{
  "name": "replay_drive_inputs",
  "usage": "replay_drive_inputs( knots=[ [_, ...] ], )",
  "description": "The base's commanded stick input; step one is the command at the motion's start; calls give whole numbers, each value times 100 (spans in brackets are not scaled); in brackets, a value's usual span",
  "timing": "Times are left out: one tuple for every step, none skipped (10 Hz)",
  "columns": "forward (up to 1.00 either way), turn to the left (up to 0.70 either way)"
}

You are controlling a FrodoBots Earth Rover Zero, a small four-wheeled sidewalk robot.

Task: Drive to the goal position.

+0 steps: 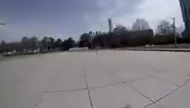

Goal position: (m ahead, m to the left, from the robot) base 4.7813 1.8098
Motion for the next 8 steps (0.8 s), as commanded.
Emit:
replay_drive_inputs(
  knots=[
    [85,0],
    [85,0],
    [85,0],
    [85,0],
    [85,0],
    [85,0],
    [85,0],
    [85,0]
  ],
)
